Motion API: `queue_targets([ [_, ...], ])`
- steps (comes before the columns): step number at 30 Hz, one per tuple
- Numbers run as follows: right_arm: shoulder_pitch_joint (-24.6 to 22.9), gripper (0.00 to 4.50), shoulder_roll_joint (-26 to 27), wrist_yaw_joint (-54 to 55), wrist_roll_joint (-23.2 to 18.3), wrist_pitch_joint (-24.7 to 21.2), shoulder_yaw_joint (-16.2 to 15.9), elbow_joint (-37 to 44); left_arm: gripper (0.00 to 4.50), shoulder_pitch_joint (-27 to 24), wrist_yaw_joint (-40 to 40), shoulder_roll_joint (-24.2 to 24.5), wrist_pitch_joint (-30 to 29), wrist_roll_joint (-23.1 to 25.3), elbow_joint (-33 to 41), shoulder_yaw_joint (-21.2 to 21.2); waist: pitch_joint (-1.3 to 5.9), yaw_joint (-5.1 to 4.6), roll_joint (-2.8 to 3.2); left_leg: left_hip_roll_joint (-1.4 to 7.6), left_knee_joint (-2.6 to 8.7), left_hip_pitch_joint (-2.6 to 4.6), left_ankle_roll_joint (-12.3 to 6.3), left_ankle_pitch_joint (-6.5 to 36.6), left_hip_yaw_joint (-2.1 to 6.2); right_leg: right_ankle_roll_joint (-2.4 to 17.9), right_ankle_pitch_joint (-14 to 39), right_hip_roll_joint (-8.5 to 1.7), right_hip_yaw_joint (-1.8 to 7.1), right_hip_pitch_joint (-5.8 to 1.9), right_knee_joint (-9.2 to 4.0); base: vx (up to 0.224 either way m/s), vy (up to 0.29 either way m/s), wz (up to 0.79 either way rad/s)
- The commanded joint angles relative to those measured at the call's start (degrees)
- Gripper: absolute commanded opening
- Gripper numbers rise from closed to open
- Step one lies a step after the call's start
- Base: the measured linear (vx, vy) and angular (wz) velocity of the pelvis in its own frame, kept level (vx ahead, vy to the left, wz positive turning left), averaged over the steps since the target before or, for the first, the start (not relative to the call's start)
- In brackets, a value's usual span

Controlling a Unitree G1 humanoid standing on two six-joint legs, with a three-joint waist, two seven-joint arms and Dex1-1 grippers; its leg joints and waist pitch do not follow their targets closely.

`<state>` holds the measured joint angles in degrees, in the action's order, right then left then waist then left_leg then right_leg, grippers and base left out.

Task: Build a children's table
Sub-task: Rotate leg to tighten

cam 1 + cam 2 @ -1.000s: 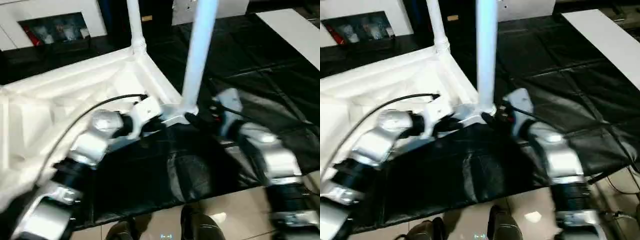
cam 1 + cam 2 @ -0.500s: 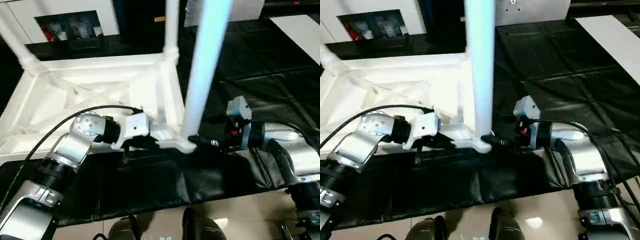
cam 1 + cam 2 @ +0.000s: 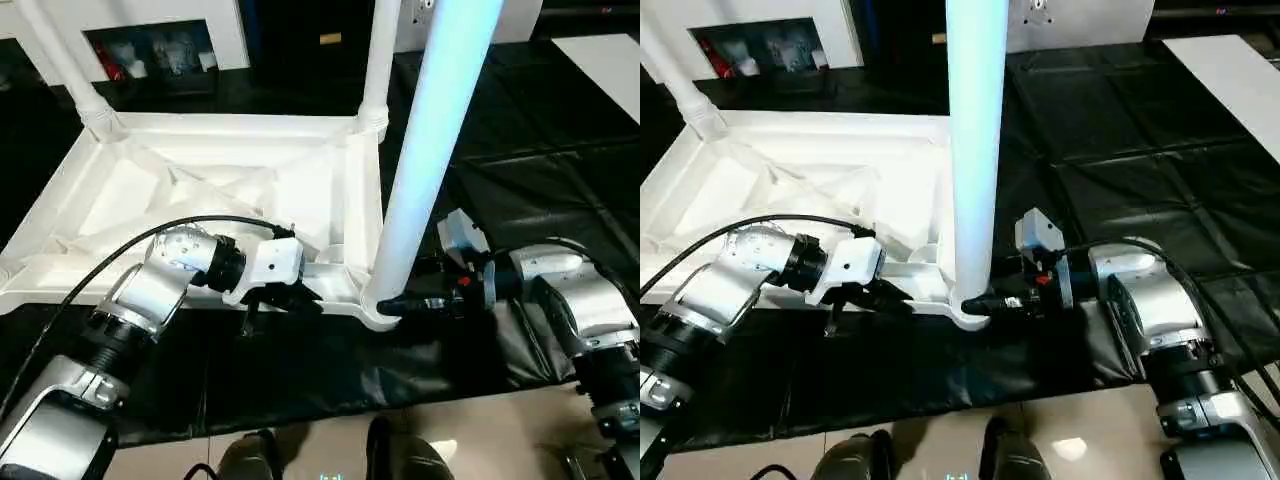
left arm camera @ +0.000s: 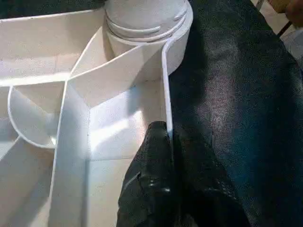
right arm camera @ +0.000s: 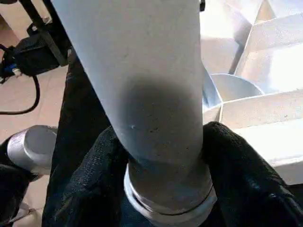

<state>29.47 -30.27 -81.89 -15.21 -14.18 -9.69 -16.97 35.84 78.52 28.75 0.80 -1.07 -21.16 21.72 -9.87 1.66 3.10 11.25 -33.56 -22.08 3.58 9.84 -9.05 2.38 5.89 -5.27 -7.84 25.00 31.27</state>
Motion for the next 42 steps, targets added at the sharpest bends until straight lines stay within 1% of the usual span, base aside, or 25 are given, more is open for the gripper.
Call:
queue_targets([
  [1,1.2,2.15,-0.4,-1.3,-0.9,-0.1,-0.5,-0.4,0.0,0.5,2.7,0.1,1.5,0.7,0.2,2.0,5.21,-0.33,-1.22,1.48,3.52,0.69,-7.52,10.0,0.0,8.6,24.2,-3.06,3.24,-4.35,-3.25,0.0,0.0,0.0],
  [8,-1.0,2.04,0.5,-1.9,-2.9,-2.5,-0.4,2.0,0.0,0.3,0.2,-0.4,-0.6,0.4,-0.3,0.6,5.36,-0.11,-1.22,1.53,3.48,0.76,-7.49,9.6,-0.05,8.5,24.4,-2.95,3.23,-4.31,-3.24,0.0,0.0,0.0],
  [10,-2.9,2.04,2.5,2.5,-3.4,-4.4,0.1,4.9,0.0,0.2,-4.2,-1.6,-4.2,1.2,0.4,-0.2,5.42,-0.03,-1.16,1.6,3.49,0.77,-7.52,9.3,-0.05,8.6,24.0,-3.0,3.28,-4.34,-3.22,0.0,0.0,0.0],
  [11,-3.9,2.04,4.6,7.7,-1.9,-5.1,0.0,6.6,0.0,0.0,-8.0,-3.0,-7.5,1.6,1.4,-1.1,5.34,-0.02,-1.2,1.74,3.55,0.93,-6.91,9.3,-0.06,8.9,24.2,-2.97,3.37,-4.13,-3.26,0.0,0.0,0.0],
  [12,-4.2,2.04,5.5,10.0,-1.0,-5.2,-0.1,7.0,0.0,-0.1,-9.4,-3.6,-8.7,1.6,1.8,-1.5,5.27,-0.28,-1.29,1.37,3.58,0.57,-6.25,10.3,0.12,8.2,26.3,-3.04,3.02,-4.45,-3.42,0.0,0.0,0.0],
  [14,-4.4,2.04,8.1,15.9,0.6,-6.7,0.3,7.6,0.0,-0.3,-12.0,-4.9,-11.2,1.8,3.0,-2.0,5.12,-0.42,-1.37,1.21,3.61,0.85,-5.24,10.8,0.06,6.8,28.8,-2.98,3.01,-4.25,-3.81,0.0,0.0,0.0],
  [15,-4.5,2.04,9.9,19.3,1.0,-7.8,0.8,7.9,0.0,-0.5,-13.4,-5.6,-12.6,1.9,3.8,-2.2,4.9,-0.89,-1.21,0.94,3.64,0.73,-4.24,12.2,0.22,5.5,31.9,-3.04,2.69,-4.29,-4.33,0.0,0.0,0.0],
  [17,-4.6,2.02,14.5,27.2,2.0,-10.1,1.9,8.6,0.0,-0.5,-17.8,-7.9,-15.7,2.7,4.7,-2.8,4.77,-1.79,-1.38,0.77,3.6,0.79,-3.26,13.9,0.34,3.8,34.6,-3.01,2.39,-4.13,-4.83,0.0,0.0,0.0],
  [18,-4.7,2.01,17.0,30.9,2.8,-10.7,2.0,9.0,0.0,-0.2,-20.9,-9.7,-17.5,3.3,4.7,-3.2,4.95,-2.33,-1.24,0.61,3.47,0.65,-3.0,14.1,0.42,3.3,34.9,-3.03,2.21,-4.27,-4.98,0.0,0.0,0.0],
  [20,-4.8,2.0,22.6,39.9,4.6,-12.6,2.6,9.5,0.0,0.7,-27.4,-14.1,-21.7,4.2,4.6,-4.2,5.02,-2.73,-1.12,0.61,3.45,0.81,-3.0,14.4,0.55,3.0,35.0,-2.99,2.06,-4.22,-5.11,0.0,0.0,0.0],
  [21,-4.6,2.0,24.6,43.6,5.3,-13.3,2.7,9.4,0.0,1.2,-30.1,-15.9,-23.5,4.4,4.5,-4.8,4.88,-3.42,-1.01,0.41,3.26,0.88,-2.72,16.0,0.64,2.3,37.0,-2.97,1.58,-4.03,-5.6,0.0,0.0,0.0],
  [23,-4.2,2.0,26.3,46.8,6.1,-13.2,3.0,8.9,0.0,1.8,-32.8,-17.6,-24.5,4.7,4.0,-5.4,4.83,-3.82,-1.04,0.09,3.13,1.11,-3.2,17.5,0.65,0.9,38.8,-2.93,1.24,-3.84,-6.22,0.0,0.0,0.0],
  [25,-2.9,2.0,30.5,54.3,7.6,-13.8,4.4,7.0,0.0,3.2,-37.4,-21.0,-25.7,5.4,2.6,-6.2,4.71,-4.32,-0.81,0.28,3.21,1.33,-3.58,18.5,0.74,1.1,38.3,-2.85,1.0,-3.6,-6.57,0.0,0.0,0.0],
  [27,-1.5,2.0,33.8,59.7,8.7,-11.6,5.8,4.8,0.0,4.6,-40.1,-23.4,-25.3,6.3,0.5,-6.2,4.64,-5.08,-0.1,0.78,3.49,1.61,-3.31,22.4,1.3,0.5,37.6,-2.71,-0.18,-3.95,-7.13,0.0,0.0,0.0],
  [28,-1.5,2.0,33.8,59.7,8.7,-11.6,5.8,4.8,0.0,4.6,-40.1,-23.4,-25.3,6.3,0.5,-6.2,4.51,-5.26,0.1,1.05,3.66,1.84,-3.39,24.2,1.49,0.2,37.3,-2.75,-0.55,-4.06,-7.31,0.0,0.0,0.0],
  [29,-1.7,2.34,34.5,60.4,8.1,-10.6,7.1,4.9,0.0,4.7,-39.7,-23.0,-24.6,7.2,0.4,-5.6,4.51,-5.45,0.25,1.57,4.07,1.84,-3.36,26.8,1.89,-0.2,35.4,-2.93,-0.64,-4.57,-7.14,0.0,0.0,0.0],
  [30,-2.3,2.54,34.1,60.3,8.0,-10.6,8.1,5.5,0.0,4.2,-38.8,-21.8,-24.3,8.2,0.9,-5.3,4.51,-5.6,0.55,1.75,4.48,1.72,-3.1,28.6,2.24,0.2,33.8,-3.06,-0.49,-4.84,-6.69,0.0,0.0,0.0],
  [31,-2.3,2.68,34.1,60.3,8.0,-10.6,8.1,5.5,0.0,4.2,-38.8,-21.8,-24.3,8.2,0.9,-5.3,4.51,-5.62,0.42,1.74,4.58,1.81,-2.96,29.2,2.19,0.4,33.4,-3.1,-0.27,-4.72,-6.66,0.0,0.0,0.0],
  [32,-2.5,2.68,33.8,60.1,8.1,-10.7,8.3,5.8,0.0,4.0,-38.4,-21.4,-24.3,8.4,1.0,-5.2,4.52,-5.74,0.12,1.14,4.27,2.11,-2.82,28.6,1.93,1.0,34.0,-3.42,-0.07,-4.37,-6.91,0.0,0.0,0.0],
  [33,-3.6,2.77,32.4,60.1,8.4,-10.3,8.9,6.4,0.0,3.2,-36.9,-19.7,-24.0,8.6,2.0,-4.7,4.57,-5.7,0.08,0.71,3.99,1.81,-2.92,26.6,1.83,1.4,35.2,-3.84,0.06,-4.51,-6.95,0.0,0.0,0.0],
  [34,-3.8,2.9,32.1,60.0,8.4,-10.0,8.9,6.6,0.0,3.1,-36.7,-19.5,-24.0,8.6,2.1,-4.7,4.57,-5.7,0.08,0.71,3.99,1.81,-2.92,26.6,1.83,1.4,35.2,-3.84,0.06,-4.51,-6.95,0.0,0.0,0.0],
  [35,-4.3,3.04,31.4,59.8,8.6,-9.5,8.9,6.8,0.0,2.8,-36.3,-18.9,-24.0,8.6,2.4,-4.6,4.79,-5.61,-0.01,0.65,3.87,1.23,-3.39,23.5,1.69,1.8,34.7,-4.04,0.4,-4.69,-6.72,0.0,0.0,0.0],
  [37,-5.8,3.16,28.9,58.0,9.3,-7.9,9.2,7.9,0.0,2.4,-34.9,-17.1,-22.8,9.0,2.1,-4.5,4.84,-5.51,0.02,0.76,3.91,1.02,-3.84,21.6,1.57,2.8,32.5,-3.82,0.73,-4.66,-6.36,0.0,0.0,0.0],
  [38,-6.6,3.34,27.5,56.7,9.4,-7.1,9.3,8.5,0.0,2.2,-34.2,-16.2,-21.9,9.1,1.8,-4.3,5.01,-5.23,-0.01,0.83,3.85,1.08,-4.18,20.4,1.44,3.5,30.7,-3.77,1.04,-4.58,-6.1,0.0,0.0,0.0],
  [42,-8.7,3.6,21.5,49.7,7.4,-4.1,10.8,10.6,0.0,1.6,-31.0,-12.9,-19.0,8.9,0.8,-4.1,5.46,-4.47,-0.17,0.94,3.62,0.25,-6.46,15.4,1.14,6.3,23.9,-3.54,1.9,-5.1,-4.54,0.0,0.0,0.0],
])
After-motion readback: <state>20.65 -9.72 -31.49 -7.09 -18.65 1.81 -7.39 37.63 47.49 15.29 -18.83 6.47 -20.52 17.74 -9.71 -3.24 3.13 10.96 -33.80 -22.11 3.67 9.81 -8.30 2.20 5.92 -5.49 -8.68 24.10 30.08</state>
